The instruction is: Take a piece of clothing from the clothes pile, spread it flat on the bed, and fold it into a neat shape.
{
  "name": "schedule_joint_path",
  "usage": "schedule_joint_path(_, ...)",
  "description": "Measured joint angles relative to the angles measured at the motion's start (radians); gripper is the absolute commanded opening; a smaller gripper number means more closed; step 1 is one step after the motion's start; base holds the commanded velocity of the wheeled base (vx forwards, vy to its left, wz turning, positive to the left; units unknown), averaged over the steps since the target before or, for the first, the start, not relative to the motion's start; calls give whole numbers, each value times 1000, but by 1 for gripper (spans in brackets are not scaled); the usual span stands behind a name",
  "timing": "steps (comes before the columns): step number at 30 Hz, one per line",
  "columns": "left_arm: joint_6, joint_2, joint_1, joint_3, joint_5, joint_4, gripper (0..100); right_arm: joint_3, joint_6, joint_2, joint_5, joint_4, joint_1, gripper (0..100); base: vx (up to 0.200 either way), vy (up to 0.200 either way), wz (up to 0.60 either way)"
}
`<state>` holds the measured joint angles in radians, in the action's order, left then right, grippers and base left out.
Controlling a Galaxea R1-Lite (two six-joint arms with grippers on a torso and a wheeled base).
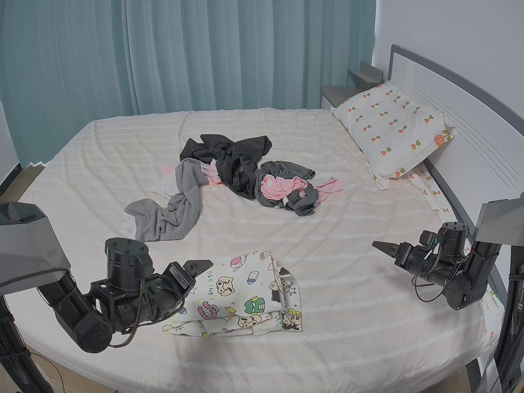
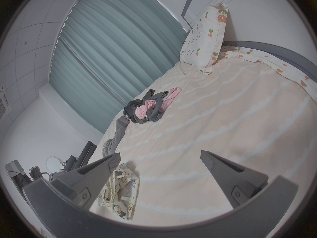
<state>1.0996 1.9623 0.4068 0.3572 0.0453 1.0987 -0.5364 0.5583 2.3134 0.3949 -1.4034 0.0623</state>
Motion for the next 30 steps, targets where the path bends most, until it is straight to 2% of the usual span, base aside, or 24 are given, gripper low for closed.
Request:
schedule_joint_path(6, 50, -13, -58, -25, 65, 32, 100, 7, 0, 0, -3, -3, 39, 100, 0, 0, 0)
schedule_joint_path(9, 60, -17, -83, -30, 91, 33, 100, 8, 0, 0, -4, -3, 55, 100, 0, 200, 0)
schedule_joint_path(27, 61, -3, -101, -40, 95, 34, 100, -13, -4, 17, -5, 9, 91, 100, 0, 200, 0)
schedule_joint_path(30, 61, 1, -101, -40, 94, 34, 100, -22, -6, 27, -5, 10, 94, 100, 0, 0, 0)
